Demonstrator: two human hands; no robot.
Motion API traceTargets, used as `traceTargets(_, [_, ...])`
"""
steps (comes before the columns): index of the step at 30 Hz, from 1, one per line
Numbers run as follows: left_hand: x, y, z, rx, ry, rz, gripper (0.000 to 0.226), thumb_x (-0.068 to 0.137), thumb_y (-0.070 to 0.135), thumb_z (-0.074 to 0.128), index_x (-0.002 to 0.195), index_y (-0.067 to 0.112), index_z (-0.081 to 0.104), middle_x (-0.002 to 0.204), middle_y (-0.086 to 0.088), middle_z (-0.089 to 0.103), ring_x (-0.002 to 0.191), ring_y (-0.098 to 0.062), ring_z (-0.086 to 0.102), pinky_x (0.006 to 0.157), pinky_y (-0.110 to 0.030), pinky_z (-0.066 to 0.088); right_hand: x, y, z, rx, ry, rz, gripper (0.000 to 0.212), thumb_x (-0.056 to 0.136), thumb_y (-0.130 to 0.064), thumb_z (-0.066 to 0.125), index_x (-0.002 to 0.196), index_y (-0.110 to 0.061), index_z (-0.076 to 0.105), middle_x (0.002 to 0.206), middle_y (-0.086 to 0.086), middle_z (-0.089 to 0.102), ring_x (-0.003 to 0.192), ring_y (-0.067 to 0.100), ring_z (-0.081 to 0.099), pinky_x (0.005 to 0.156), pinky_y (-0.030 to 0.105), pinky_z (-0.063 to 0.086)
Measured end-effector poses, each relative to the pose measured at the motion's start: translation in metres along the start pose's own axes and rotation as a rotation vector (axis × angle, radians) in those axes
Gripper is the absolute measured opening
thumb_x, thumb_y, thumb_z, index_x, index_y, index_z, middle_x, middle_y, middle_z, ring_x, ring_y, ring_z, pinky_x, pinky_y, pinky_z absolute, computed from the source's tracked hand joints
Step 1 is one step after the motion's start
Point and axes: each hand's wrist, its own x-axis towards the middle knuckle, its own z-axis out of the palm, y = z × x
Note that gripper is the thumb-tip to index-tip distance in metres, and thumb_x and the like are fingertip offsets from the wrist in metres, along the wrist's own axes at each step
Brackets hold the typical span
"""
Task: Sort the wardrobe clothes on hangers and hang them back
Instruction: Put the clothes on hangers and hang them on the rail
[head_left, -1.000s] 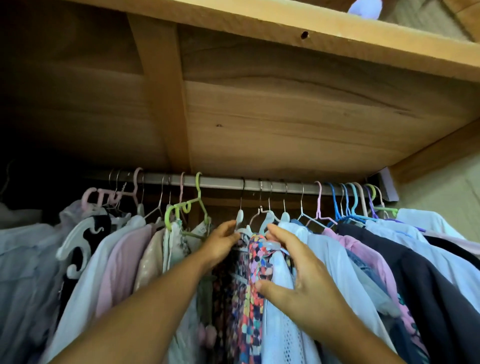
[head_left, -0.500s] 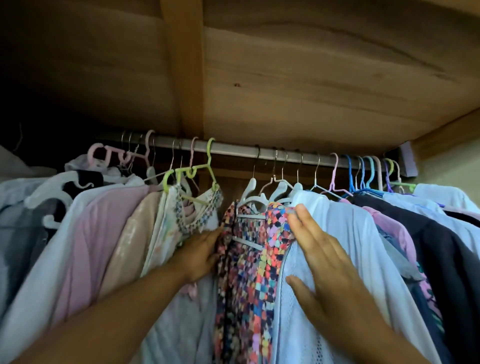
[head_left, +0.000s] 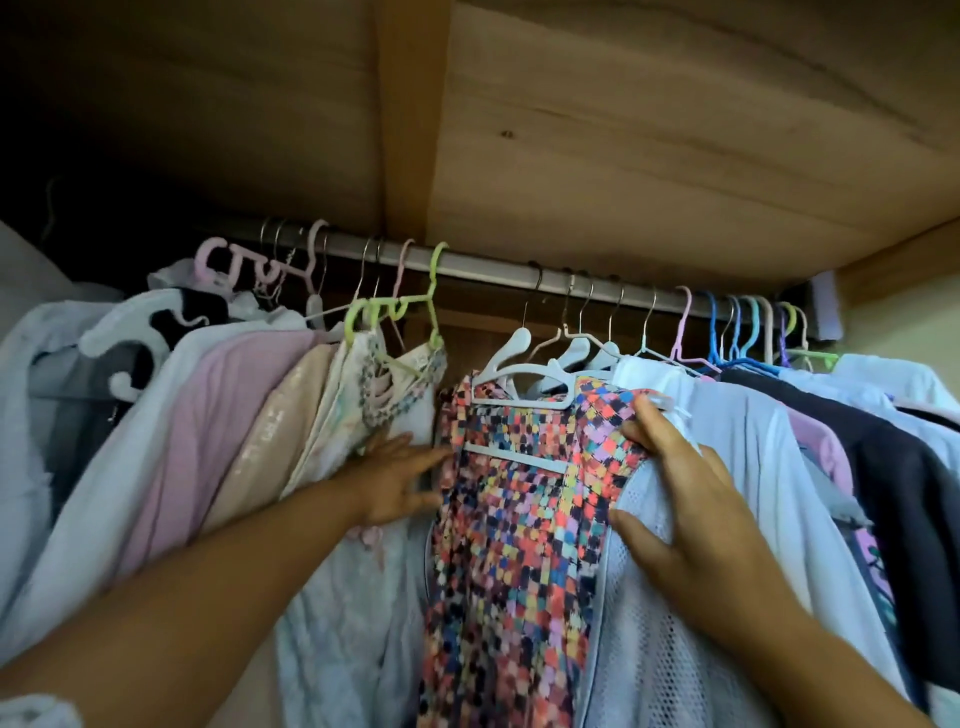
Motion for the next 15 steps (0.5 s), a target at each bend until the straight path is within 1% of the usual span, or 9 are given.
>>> traceTargets(2, [0.004,0.008,0.005,0.121,-0.053,0.114,0.108,0.053,0.095,0.006,0.147,0.043,-0.003,0.159,0.006,0.005,0.146,-0.017,-0.005,0.110,-0.036,-0.017,0.001,0.001,0.000,-0.009,0.017,-0.013,0.096,0.082,-0.021,0.071,0.133,-0.062,-0.001,0.146,-0.018,0.036,0.133,0.006,0.029,0.109,0.028,0.027])
traceTargets(3, [0.007,0.013,0.010,0.178,-0.071,0.158,0.112,0.049,0.096,0.007,0.147,0.043,-0.006,0.159,0.006,0.003,0.146,-0.018,-0.007,0.109,-0.038,-0.018,0.000,0.002,-0.002,-0.020,0.019,-0.013,0.094,0.083,-0.021,0.070,0.133,-0.060,0.001,0.145,-0.017,0.037,0.132,0.005,0.029,0.106,0.023,0.025])
traceTargets(5, [0.011,0.016,0.021,0.231,-0.120,0.193,0.115,0.045,0.097,0.007,0.146,0.043,-0.008,0.159,0.007,0.002,0.145,-0.020,-0.009,0.108,-0.044,-0.021,0.002,0.002,-0.004,-0.041,0.018,-0.014,0.090,0.083,-0.022,0.069,0.136,-0.054,0.003,0.144,-0.017,0.037,0.130,0.005,0.028,0.103,0.019,0.023])
traceTargets(7, [0.015,0.019,0.029,0.239,-0.189,0.207,0.118,0.041,0.098,0.002,0.146,0.045,-0.008,0.159,0.008,0.002,0.145,-0.022,-0.010,0.105,-0.050,-0.025,0.002,0.001,-0.007,-0.071,0.012,-0.004,0.090,0.083,-0.025,0.070,0.142,-0.047,0.005,0.145,-0.016,0.037,0.132,0.010,0.027,0.106,0.024,0.025])
traceTargets(9, [0.012,0.024,0.034,0.254,-0.262,0.190,0.114,0.046,0.097,0.004,0.147,0.044,-0.006,0.159,0.007,0.002,0.145,-0.023,-0.009,0.102,-0.052,-0.028,0.001,-0.002,-0.008,-0.101,-0.014,0.008,0.091,0.082,-0.030,0.069,0.145,-0.044,0.004,0.146,-0.020,0.033,0.137,0.015,0.023,0.112,0.031,0.024])
traceTargets(11, [0.007,0.029,0.039,0.269,-0.300,0.202,0.118,0.042,0.094,-0.002,0.147,0.042,-0.004,0.159,0.006,0.004,0.146,-0.021,-0.005,0.101,-0.051,-0.028,-0.002,-0.003,-0.007,-0.136,-0.052,-0.001,0.093,0.082,-0.034,0.069,0.143,-0.048,-0.001,0.143,-0.028,0.025,0.138,0.012,0.014,0.116,0.024,0.010])
traceTargets(12, [0.005,0.030,0.040,0.266,-0.284,0.220,0.115,0.047,0.093,0.000,0.148,0.040,0.001,0.159,0.007,0.007,0.146,-0.019,-0.001,0.104,-0.052,-0.025,-0.005,-0.004,-0.008,-0.156,-0.067,-0.016,0.095,0.082,-0.036,0.069,0.143,-0.049,-0.002,0.142,-0.031,0.020,0.138,0.009,0.012,0.114,0.017,0.000])
traceTargets(13, [0.003,0.032,0.040,0.235,-0.248,0.237,0.106,0.058,0.090,0.008,0.149,0.038,0.011,0.158,0.008,0.015,0.146,-0.017,0.007,0.108,-0.053,-0.020,-0.008,-0.005,-0.008,-0.177,-0.075,-0.034,0.096,0.080,-0.038,0.070,0.144,-0.048,-0.001,0.143,-0.032,0.016,0.137,0.007,0.012,0.111,0.013,-0.006])
traceTargets(15, [-0.002,0.033,0.035,0.048,-0.138,0.229,0.088,0.070,0.083,0.025,0.142,0.032,0.038,0.147,0.009,0.040,0.137,-0.015,0.032,0.115,-0.049,-0.001,-0.014,-0.004,-0.008,-0.195,-0.079,-0.059,0.100,0.077,-0.040,0.072,0.147,-0.043,0.001,0.149,-0.029,0.009,0.140,0.009,0.014,0.112,0.013,-0.008])
